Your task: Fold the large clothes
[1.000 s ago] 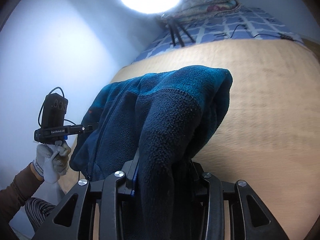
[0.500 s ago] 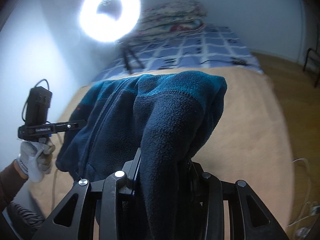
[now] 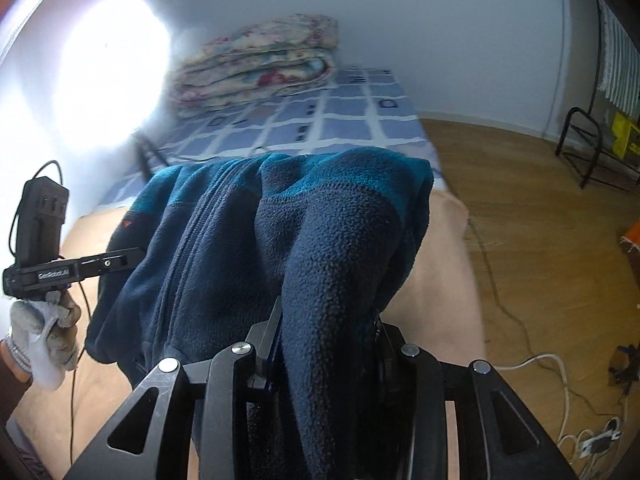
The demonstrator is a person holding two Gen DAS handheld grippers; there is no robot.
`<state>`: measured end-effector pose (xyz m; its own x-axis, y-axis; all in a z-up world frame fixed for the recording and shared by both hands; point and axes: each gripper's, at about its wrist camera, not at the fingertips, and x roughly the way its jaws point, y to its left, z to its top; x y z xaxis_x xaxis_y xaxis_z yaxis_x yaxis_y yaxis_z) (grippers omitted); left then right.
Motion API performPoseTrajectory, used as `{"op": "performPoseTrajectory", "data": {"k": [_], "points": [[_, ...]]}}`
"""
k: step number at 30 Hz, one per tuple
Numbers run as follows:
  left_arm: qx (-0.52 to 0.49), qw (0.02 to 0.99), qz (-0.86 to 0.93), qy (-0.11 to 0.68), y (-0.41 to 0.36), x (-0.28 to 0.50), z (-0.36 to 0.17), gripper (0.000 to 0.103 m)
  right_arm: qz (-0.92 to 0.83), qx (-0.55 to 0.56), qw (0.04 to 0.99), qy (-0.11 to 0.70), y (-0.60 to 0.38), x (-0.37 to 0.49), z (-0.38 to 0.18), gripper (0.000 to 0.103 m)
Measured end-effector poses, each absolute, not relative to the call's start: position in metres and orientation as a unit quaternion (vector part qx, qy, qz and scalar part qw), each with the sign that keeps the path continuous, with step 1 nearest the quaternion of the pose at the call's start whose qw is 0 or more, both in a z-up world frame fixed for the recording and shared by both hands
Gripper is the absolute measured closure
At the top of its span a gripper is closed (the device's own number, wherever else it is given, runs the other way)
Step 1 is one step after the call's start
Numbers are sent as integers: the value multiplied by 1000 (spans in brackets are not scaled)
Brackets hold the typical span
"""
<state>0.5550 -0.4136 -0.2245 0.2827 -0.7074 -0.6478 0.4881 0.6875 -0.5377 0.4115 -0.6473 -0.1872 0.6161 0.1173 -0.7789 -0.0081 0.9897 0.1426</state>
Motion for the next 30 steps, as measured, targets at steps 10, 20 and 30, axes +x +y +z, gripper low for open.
{"op": "performPoseTrajectory", "data": {"k": [10, 20, 30], "points": [[-116, 804, -366, 454, -464, 605, -239, 72, 8, 59, 899, 434, -691, 480, -208, 69], [-91, 816, -347, 453, -491, 614, -260, 72, -12, 52, 893, 447, -714, 507, -240, 69], [-79, 823, -337, 450, -489, 605, -263, 68, -77, 42, 887, 453, -723, 502, -252, 44]]}}
